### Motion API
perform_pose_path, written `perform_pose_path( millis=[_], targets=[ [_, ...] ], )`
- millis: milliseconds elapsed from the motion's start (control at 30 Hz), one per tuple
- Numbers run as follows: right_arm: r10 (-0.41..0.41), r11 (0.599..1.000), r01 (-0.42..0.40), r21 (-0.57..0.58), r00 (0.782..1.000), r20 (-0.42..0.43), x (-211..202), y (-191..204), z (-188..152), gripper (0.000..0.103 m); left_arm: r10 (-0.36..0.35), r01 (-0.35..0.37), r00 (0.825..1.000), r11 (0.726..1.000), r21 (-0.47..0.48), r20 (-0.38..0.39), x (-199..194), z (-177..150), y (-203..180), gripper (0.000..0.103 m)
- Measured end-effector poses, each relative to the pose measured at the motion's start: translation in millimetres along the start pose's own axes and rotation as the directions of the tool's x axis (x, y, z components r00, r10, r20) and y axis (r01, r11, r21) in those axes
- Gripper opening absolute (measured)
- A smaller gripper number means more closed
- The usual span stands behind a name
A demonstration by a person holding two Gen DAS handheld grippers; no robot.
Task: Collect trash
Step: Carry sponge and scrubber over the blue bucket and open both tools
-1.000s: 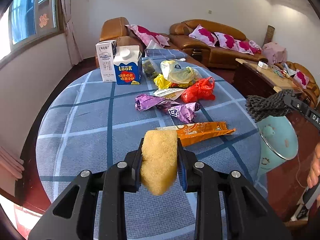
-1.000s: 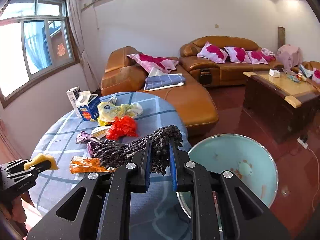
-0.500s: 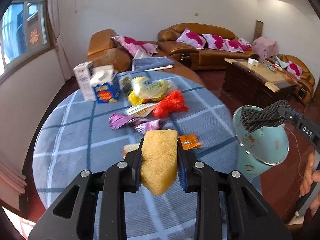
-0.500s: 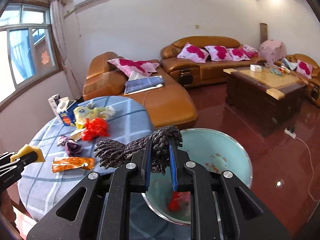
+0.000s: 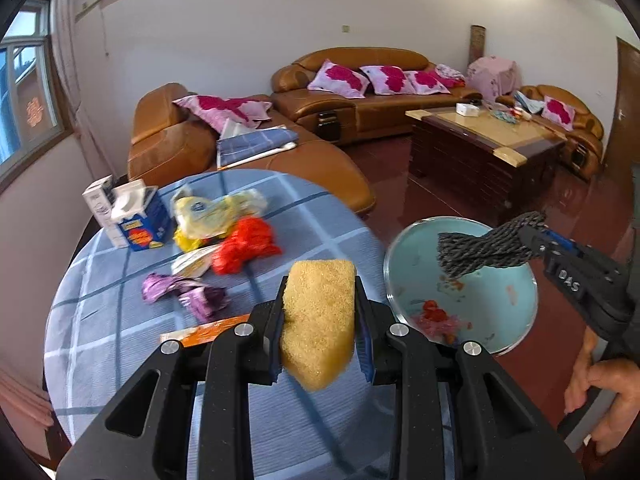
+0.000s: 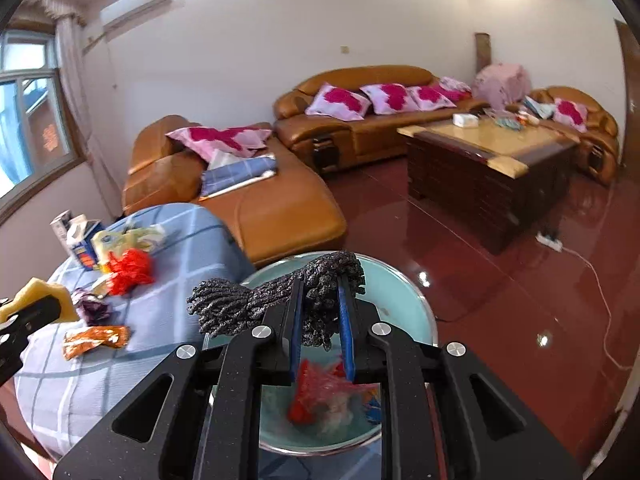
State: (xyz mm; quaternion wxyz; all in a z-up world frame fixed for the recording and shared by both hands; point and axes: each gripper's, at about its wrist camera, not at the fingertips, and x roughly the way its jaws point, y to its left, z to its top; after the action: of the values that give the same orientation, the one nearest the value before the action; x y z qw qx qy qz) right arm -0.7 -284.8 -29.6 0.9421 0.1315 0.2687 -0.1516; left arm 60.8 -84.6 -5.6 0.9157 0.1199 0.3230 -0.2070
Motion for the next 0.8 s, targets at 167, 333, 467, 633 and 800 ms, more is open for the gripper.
perform_pose_path(
  millis=[167, 333, 467, 633, 800],
  targets=[
    [-0.062, 0.998, 0.062, 0.024, 0.998, 0.003, 4, -16, 1, 0.017, -0.026, 0.026, 1.000, 0.999, 0.045, 0.003, 5, 8, -28, 0.028],
    [-0.083, 0.996, 0.083, 0.032, 0.997, -0.011, 9, -23, -2, 0.017, -0.053, 0.052, 0.999, 0.996, 0.079, 0.006, 10, 15, -54, 0.028],
    [-0.099, 0.995, 0.100, 0.021, 0.995, -0.019, 14, -24, -5, 0.017, -0.072, 0.072, 0.997, 0.994, 0.086, -0.003, 18, 18, -63, 0.029],
    [-0.141, 0.990, 0.141, 0.002, 0.990, -0.030, 21, -27, -8, 0.017, -0.093, 0.094, 0.995, 0.991, 0.097, -0.022, 31, 18, -75, 0.029],
    [-0.161, 0.987, 0.162, 0.004, 0.985, -0.066, 31, -31, -13, 0.017, -0.099, 0.103, 0.994, 0.989, 0.103, -0.046, 44, 17, -82, 0.029]
  ],
)
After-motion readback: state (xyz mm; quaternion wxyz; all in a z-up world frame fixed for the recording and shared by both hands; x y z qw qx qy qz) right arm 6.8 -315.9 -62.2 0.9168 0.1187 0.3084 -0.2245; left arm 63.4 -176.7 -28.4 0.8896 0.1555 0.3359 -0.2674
